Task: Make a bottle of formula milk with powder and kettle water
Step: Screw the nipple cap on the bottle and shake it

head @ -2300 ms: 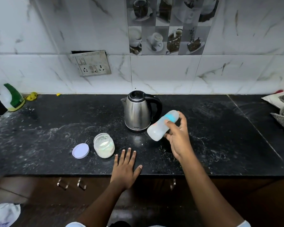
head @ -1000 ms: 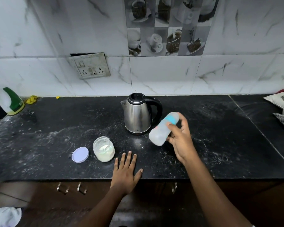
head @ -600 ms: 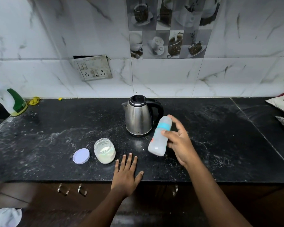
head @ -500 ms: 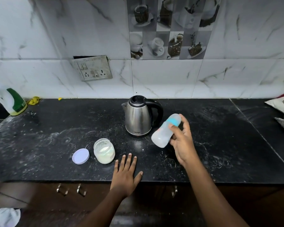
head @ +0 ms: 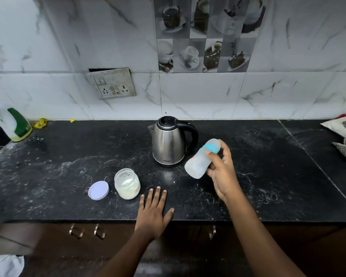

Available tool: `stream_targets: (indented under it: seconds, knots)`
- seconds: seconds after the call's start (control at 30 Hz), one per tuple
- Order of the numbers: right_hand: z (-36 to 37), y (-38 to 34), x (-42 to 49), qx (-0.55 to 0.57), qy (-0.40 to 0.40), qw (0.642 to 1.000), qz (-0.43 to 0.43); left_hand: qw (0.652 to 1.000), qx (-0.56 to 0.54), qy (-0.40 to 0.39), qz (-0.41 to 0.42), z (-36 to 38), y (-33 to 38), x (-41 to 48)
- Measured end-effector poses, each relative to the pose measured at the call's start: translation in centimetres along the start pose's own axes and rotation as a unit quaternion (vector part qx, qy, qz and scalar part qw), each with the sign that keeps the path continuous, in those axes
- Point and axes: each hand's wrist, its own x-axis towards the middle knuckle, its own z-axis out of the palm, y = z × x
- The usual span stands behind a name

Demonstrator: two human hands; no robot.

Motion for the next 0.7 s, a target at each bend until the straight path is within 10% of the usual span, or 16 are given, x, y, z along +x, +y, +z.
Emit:
stream_targets:
  seconds: [0.13, 0.27, 0.7]
  knots:
    - [0.22, 0.16, -0.69, -0.107, -0.114, 0.987, 0.023, 1.000, -0.001, 0.003, 0.000, -0.02, -0.10, -0.04]
    - [-0.12, 0.01, 0.13, -0.023, -0.011, 1.000, -0.003, 1.000, 0.000, 0.002, 0.003, 0.04, 0.00, 0.01]
    - [0.15, 0.20, -0.50, -0.046, -0.063, 0.997, 0.022, 1.000, 0.002, 0.004, 0.002, 0.11, -0.12, 0.00]
